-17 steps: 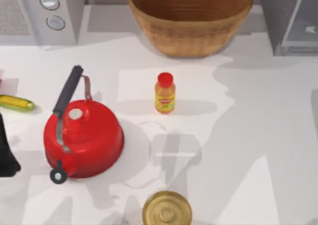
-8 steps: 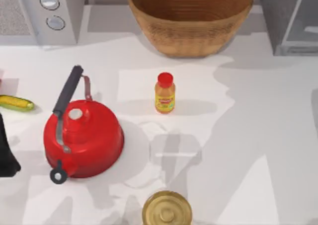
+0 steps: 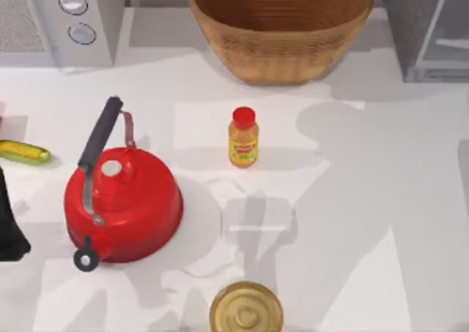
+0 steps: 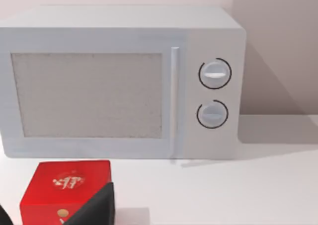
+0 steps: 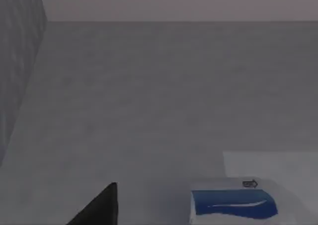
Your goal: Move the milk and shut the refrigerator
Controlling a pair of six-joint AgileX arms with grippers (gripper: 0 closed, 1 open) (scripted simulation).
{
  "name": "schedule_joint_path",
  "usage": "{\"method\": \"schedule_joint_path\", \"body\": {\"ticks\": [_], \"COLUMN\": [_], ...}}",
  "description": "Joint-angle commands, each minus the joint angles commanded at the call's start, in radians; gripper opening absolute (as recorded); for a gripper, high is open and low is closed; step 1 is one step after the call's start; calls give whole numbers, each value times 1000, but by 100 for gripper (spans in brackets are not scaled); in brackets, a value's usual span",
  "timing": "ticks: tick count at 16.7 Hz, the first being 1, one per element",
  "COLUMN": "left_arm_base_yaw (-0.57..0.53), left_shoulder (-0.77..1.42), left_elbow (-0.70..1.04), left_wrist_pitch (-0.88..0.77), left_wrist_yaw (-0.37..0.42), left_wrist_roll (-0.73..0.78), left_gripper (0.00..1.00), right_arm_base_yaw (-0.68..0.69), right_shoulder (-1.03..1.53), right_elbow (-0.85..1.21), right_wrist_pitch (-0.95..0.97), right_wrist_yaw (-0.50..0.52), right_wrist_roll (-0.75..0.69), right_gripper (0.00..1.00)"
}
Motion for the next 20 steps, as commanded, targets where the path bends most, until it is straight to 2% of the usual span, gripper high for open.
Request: {"method": "schedule_joint_path", "body": {"ticks": [5,15,20], "left_arm_base_yaw": [0,0,0], "left_shoulder": [0,0,0], "left_elbow": [0,0,0], "left_wrist_pitch": [0,0,0], "left_wrist_yaw": [0,0,0], "left_wrist_roll": [0,0,0], "left_gripper": [100,100,100], "right_arm_base_yaw": [26,112,151], "right_shoulder": [-352,-1456,-1878], "right_elbow": [-244,-959,-1259], "right_wrist_pitch": [-31,-117,-151], "right_wrist_yaw": [23,88,114], "right_wrist_roll": [12,42,53], "right_gripper": [100,100,100]}}
